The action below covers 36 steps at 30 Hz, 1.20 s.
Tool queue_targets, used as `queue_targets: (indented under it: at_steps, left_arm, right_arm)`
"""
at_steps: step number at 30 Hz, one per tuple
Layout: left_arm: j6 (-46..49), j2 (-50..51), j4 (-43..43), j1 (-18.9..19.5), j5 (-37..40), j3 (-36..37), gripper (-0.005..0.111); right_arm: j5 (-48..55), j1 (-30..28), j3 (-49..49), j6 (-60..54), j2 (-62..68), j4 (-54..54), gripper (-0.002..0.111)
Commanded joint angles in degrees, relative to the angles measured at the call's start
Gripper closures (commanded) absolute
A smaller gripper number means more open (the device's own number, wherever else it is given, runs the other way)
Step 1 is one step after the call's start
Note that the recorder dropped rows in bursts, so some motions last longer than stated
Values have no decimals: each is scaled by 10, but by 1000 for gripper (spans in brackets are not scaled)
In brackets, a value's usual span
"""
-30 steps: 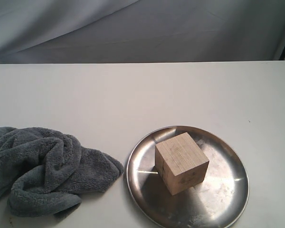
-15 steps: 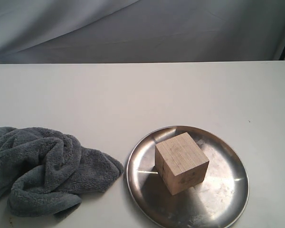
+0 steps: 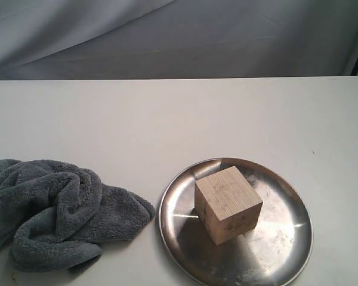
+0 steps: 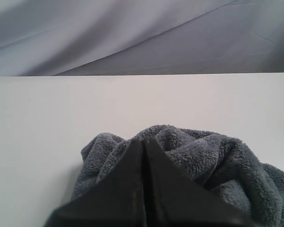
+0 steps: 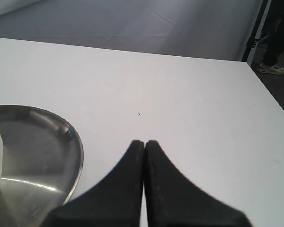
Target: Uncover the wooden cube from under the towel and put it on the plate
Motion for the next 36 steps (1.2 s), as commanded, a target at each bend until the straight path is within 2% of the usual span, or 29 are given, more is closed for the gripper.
queue_targets:
  at_steps: [1, 13, 36]
  left_arm:
    - [-2, -2, 15, 3, 37, 3, 107]
    - [-2, -2, 21, 45, 37, 3, 107]
    - [-2, -2, 31, 36, 10, 3, 107]
  right_arm:
    - [-5, 1, 2, -2, -3, 3, 108]
    - [-5, 1, 2, -2, -3, 3, 108]
    - [-5, 1, 2, -2, -3, 3, 108]
